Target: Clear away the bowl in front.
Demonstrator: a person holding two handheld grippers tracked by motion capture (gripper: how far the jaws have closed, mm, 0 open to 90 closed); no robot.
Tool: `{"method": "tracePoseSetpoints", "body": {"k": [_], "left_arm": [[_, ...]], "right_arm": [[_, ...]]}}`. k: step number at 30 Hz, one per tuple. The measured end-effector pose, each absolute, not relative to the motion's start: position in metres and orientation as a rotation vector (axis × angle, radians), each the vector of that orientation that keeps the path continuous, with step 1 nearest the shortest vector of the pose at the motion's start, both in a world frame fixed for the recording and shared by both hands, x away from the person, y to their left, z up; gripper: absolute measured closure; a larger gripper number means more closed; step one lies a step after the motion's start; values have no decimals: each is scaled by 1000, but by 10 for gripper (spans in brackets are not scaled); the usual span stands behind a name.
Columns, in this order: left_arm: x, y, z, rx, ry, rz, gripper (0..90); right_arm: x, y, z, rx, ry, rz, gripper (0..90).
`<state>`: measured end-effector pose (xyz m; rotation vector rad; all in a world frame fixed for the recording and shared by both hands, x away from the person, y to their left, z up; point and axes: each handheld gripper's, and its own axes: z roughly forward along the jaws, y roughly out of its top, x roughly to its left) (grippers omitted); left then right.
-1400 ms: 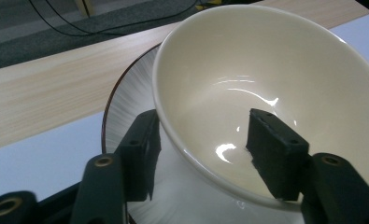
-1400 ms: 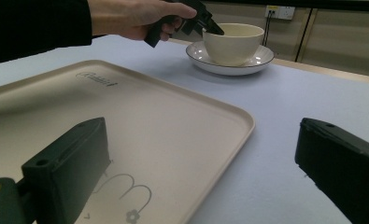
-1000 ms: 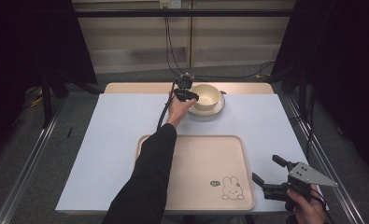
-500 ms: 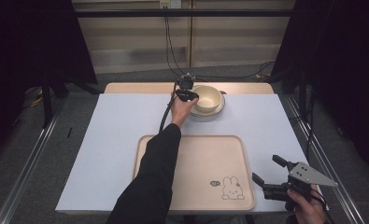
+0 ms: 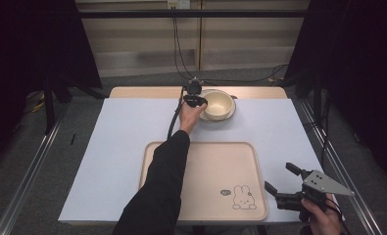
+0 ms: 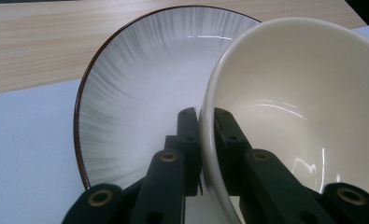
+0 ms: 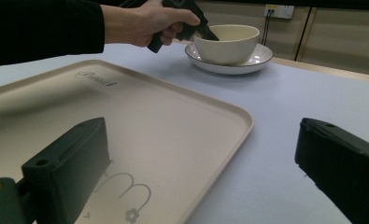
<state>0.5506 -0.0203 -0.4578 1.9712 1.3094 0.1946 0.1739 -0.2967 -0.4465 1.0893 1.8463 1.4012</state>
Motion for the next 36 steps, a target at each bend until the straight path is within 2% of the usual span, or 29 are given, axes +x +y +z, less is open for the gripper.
{"method": "tracePoseSetpoints", "body": {"k": [22,32,36], "left_arm": [[543,-15,-448,1884,1314,213,824],[539,-4,-428,1883,1255,236,823],[535,2,-419,1876,1238,208,824]], "right_arm": [[172,-298,-446,1091,1853,1399,31],[172,-299,-446,1097,1835,1403,32],[172,-298,-445,1095,1820,1413,32]]}}
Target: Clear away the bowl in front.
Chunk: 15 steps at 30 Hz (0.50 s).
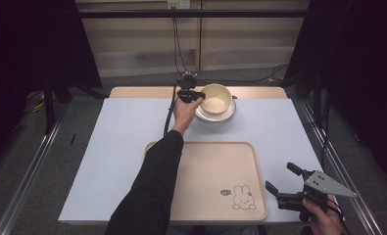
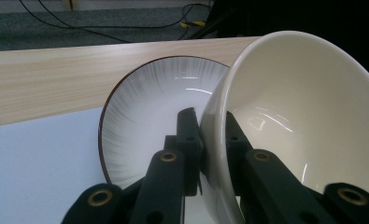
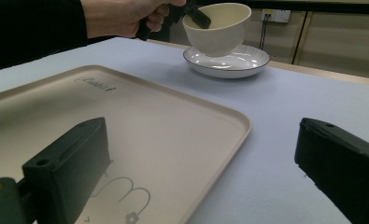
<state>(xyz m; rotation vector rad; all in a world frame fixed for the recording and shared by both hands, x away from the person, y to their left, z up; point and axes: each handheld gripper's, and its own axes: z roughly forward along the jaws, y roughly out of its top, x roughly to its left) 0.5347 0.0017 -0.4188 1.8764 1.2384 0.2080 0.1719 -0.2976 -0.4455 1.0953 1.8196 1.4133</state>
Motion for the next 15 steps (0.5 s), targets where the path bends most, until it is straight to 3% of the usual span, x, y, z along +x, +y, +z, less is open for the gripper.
{"method": "tracePoseSetpoints", "body": {"k": [15], "left_arm": [[512,19,-408,1848,1216,144,823]], "right_arm": [[172,-298,-446,1111,1766,1412,0]]}}
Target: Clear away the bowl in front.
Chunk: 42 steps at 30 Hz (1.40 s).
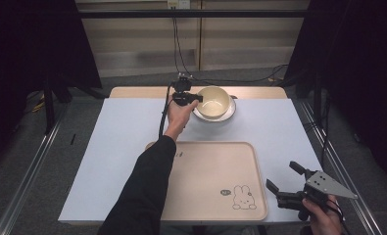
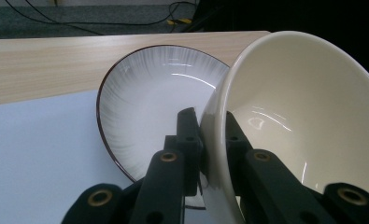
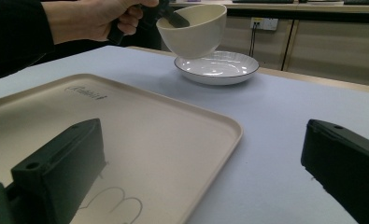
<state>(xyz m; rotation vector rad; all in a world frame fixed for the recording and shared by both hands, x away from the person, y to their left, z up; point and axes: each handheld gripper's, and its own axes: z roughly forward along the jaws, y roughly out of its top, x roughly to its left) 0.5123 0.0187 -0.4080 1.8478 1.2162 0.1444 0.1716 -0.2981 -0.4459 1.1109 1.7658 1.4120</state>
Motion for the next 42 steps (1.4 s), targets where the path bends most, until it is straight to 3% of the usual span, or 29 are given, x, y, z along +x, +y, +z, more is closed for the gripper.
{"method": "tracePoseSetpoints", "body": {"k": [24,42], "left_arm": [[471,30,-399,1922,1102,72,822],[438,13,-406,1970,991,16,822]], "right_arm": [[174,-297,-448,1114,1751,1411,0],[177,-294,-447,1086,1752,1421,0]]}}
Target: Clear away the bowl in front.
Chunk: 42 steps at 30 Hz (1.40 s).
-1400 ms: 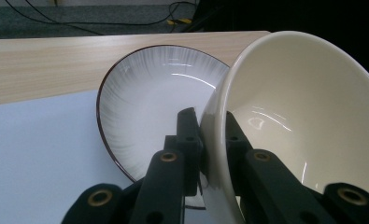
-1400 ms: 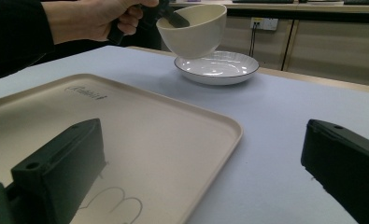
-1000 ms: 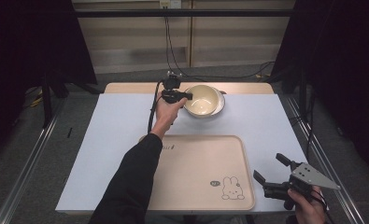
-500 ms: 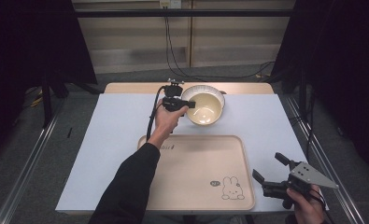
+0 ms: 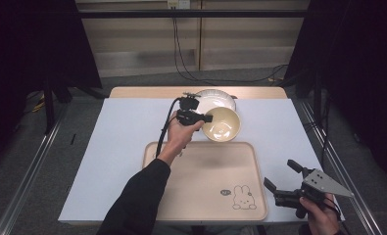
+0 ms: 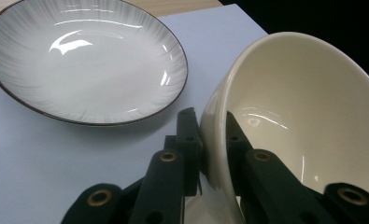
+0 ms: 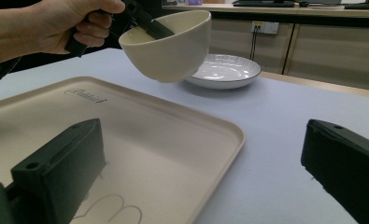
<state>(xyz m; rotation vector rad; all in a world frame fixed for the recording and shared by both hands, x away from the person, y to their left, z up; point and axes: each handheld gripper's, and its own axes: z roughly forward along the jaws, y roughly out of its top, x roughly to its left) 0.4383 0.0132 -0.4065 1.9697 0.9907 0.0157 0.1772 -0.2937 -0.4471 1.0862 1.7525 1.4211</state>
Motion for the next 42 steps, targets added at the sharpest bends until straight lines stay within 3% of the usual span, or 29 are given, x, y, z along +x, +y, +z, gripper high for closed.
{"method": "tracePoseSetpoints", "body": {"k": [42], "left_arm": [[413,-58,-454,2127,878,-116,815]], "right_arm": [[177,-293,-447,1068,1773,1422,4]]}}
